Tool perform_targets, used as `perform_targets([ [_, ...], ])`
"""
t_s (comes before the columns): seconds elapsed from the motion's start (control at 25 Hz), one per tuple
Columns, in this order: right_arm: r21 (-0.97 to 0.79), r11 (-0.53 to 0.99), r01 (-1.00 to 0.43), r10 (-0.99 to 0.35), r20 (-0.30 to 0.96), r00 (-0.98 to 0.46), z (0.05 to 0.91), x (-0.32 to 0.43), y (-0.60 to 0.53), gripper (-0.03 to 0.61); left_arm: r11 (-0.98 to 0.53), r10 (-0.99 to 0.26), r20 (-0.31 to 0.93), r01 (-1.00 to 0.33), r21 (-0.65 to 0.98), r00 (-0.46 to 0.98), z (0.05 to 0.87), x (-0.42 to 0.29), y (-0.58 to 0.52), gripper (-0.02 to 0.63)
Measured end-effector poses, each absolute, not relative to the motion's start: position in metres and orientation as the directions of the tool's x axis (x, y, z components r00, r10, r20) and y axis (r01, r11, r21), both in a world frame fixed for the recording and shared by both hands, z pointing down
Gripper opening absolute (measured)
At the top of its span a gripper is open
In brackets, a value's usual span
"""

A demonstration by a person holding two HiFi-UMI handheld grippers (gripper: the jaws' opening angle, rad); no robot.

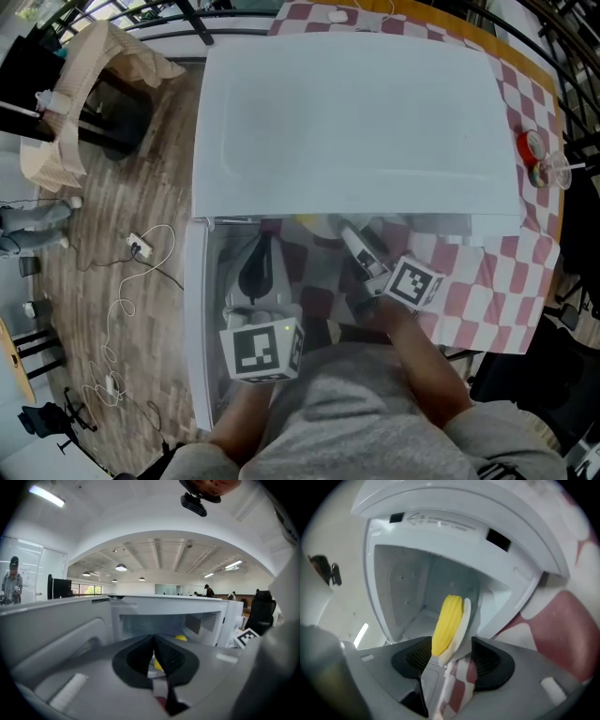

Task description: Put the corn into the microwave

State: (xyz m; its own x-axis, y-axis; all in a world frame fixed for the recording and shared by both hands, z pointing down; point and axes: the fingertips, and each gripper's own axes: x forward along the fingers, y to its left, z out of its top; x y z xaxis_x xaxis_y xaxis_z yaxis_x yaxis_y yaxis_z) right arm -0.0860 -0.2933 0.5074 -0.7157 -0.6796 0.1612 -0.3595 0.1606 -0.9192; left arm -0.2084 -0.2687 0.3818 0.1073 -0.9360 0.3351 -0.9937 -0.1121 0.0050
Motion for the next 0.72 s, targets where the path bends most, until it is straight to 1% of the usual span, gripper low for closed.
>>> perform_targets([
  [0.04, -0.871, 0.217, -0.442, -0.675, 0.193, -0.712, 0.508, -0.084, -0.290, 0.259, -0.112, -0.935, 0.336, -0.994, 0.006, 0.108, 0.382, -0.208, -0.268, 0.009],
  [0.08, -0.802, 0.278, -0.529, -0.673, 0.231, -0.703, 0.508, -0.082, -0.286, 0.259, -0.113, -0.935, 0.339, -0.994, 0.007, 0.109, 0.383, -0.207, -0.267, 0.009],
  [0.16, -0.616, 0.398, -0.680, -0.673, 0.307, -0.673, 0.510, -0.080, -0.279, 0.269, -0.116, -0.933, 0.343, -0.993, 0.008, 0.111, 0.384, -0.204, -0.266, 0.009],
  [0.2, -0.513, 0.450, -0.731, -0.675, 0.340, -0.654, 0.511, -0.081, -0.276, 0.291, -0.117, -0.932, 0.346, -0.993, 0.007, 0.113, 0.385, -0.203, -0.266, 0.009],
  [0.32, -0.236, 0.548, -0.803, -0.700, 0.396, -0.594, 0.511, -0.086, -0.269, 0.359, -0.121, -0.930, 0.350, -0.993, 0.004, 0.115, 0.388, -0.199, -0.265, 0.009],
  [0.4, -0.120, 0.562, -0.818, -0.729, 0.395, -0.559, 0.508, -0.089, -0.268, 0.380, -0.123, -0.930, 0.348, -0.992, 0.003, 0.116, 0.387, -0.197, -0.265, 0.009],
  [0.52, -0.063, 0.543, -0.838, -0.759, 0.391, -0.521, 0.507, -0.091, -0.271, 0.380, -0.120, -0.933, 0.342, -0.993, -0.001, 0.113, 0.384, -0.196, -0.264, 0.009],
  [0.72, -0.073, 0.519, -0.852, -0.765, 0.405, -0.501, 0.513, -0.089, -0.280, 0.362, -0.105, -0.934, 0.344, -0.994, -0.007, 0.096, 0.383, -0.202, -0.260, 0.009],
])
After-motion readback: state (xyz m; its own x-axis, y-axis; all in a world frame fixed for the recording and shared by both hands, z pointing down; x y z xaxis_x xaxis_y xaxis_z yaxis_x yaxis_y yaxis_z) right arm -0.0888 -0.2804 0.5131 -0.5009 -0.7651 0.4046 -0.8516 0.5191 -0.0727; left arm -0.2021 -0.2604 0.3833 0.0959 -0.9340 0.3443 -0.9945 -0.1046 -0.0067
